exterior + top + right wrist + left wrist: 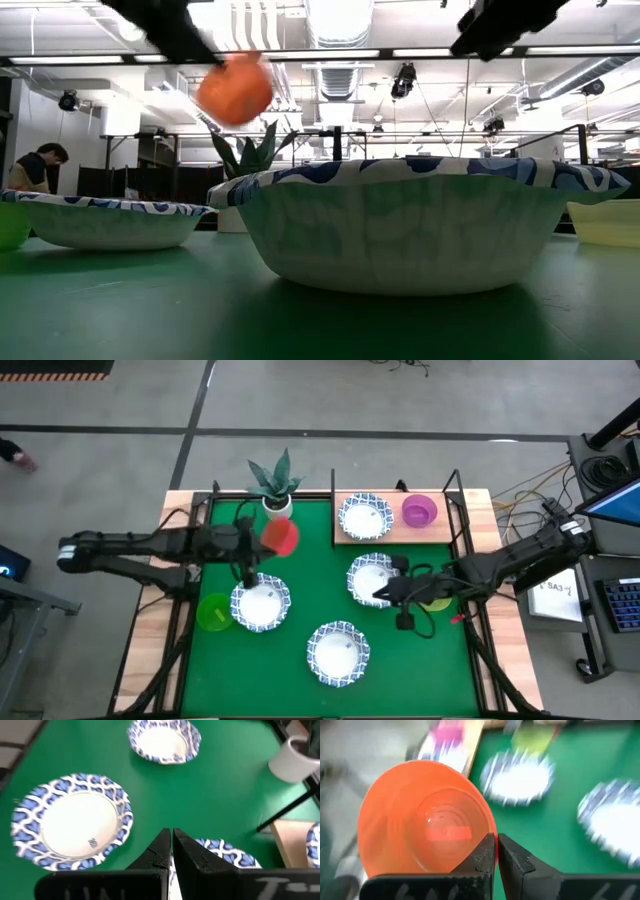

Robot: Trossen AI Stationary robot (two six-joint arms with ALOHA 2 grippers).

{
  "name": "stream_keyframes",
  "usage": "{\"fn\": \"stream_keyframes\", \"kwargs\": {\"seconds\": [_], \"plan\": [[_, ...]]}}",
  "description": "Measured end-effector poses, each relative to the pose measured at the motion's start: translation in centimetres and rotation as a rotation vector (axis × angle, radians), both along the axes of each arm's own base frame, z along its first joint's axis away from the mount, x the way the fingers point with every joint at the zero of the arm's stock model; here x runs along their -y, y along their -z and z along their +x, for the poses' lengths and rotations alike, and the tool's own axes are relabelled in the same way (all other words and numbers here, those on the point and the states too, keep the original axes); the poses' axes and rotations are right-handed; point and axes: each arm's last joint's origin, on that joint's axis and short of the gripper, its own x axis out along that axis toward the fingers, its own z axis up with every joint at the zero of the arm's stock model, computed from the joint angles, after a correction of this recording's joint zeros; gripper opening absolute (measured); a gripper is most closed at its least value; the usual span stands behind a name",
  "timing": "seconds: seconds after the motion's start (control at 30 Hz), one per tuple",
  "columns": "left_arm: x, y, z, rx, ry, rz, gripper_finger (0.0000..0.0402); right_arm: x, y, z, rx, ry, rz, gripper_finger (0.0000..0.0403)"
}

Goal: Place and stack bowls onto a shelf
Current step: Stack the orange bowl on top of the purple bowl on the shelf

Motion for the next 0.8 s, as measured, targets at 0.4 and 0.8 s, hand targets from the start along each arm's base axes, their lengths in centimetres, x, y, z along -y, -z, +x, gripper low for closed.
{"fn": "stream_keyframes", "kwargs": {"seconds": [0.4,0.8], "plan": [[1.6,-2.0,4.6,0.360,0.082,0.152,0.0000,0.2,-0.3,-4.2,0.200,-0.114,-0.007,0.0009],[0.6,-3.8,9.2,0.426,0.054,0.214,0.0000,1.2,0.3,-7.2,0.371,-0.228,-0.015,0.0009]]}}
